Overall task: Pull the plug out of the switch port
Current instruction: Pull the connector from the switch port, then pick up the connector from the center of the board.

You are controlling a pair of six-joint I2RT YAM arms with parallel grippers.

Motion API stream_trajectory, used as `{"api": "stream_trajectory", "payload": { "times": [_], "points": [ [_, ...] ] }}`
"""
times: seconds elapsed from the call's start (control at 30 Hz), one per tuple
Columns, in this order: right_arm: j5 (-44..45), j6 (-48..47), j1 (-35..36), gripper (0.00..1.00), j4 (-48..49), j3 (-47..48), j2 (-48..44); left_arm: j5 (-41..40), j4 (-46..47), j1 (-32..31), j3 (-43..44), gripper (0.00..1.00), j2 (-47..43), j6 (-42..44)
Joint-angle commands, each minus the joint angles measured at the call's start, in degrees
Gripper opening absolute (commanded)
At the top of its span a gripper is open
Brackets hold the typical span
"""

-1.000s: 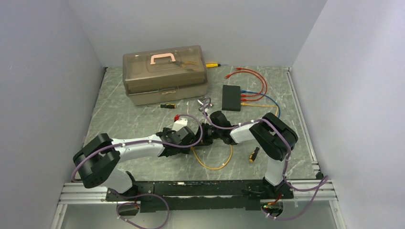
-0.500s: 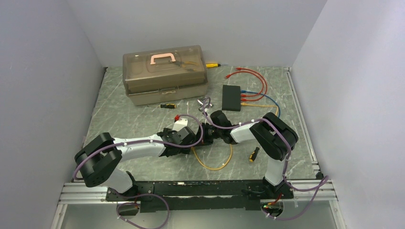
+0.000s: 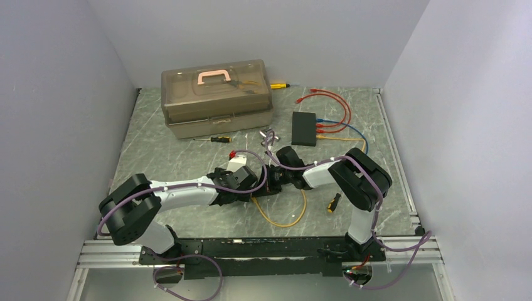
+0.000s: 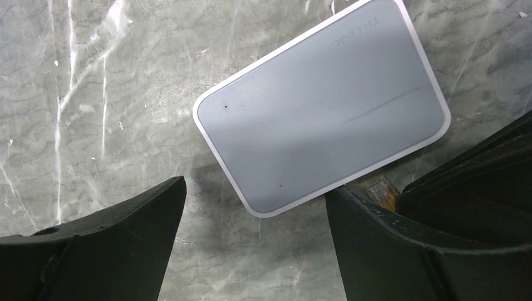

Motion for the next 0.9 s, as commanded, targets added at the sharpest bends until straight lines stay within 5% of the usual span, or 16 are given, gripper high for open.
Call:
{"api": "stream_trajectory", "payload": {
  "times": [0.0,0.13,0.27,0.4,0.57,0.87],
  "points": [
    [0.36,-2.08,-0.23,0.0,-2.84,-0.84,-1.47,-1.22,1.4,0.2,1.14,0.89,0.1,-0.93],
    [1.59,-2.34,-0.66,0.0,-3.21,-1.28,-3.94,-0.22,2.08,0.11,0.36,0.89,-2.4,-1.01],
    [3.92,-3.3,-0.91,0.43,-5.83,-1.36,-8.43,1.29,2.91,0.12,-0.74,0.89,-7.01,-0.94],
    [5.59,-4.97,-1.39,0.63,-9.74,-0.98,-12.19,3.18,1.45,0.11,-0.04,0.91,-10.95,-1.31],
    [11.13,-12.34,0.08,0.66,-18.12,-0.31,-17.84,2.97,-0.91,0.1,-1.92,0.93,-18.92,-4.2],
    [31.84,-22.38,14.39,0.61,-28.28,1.41,-20.8,-4.7,-7.92,0.05,-11.56,0.97,-43.96,-13.69]
  ]
}}
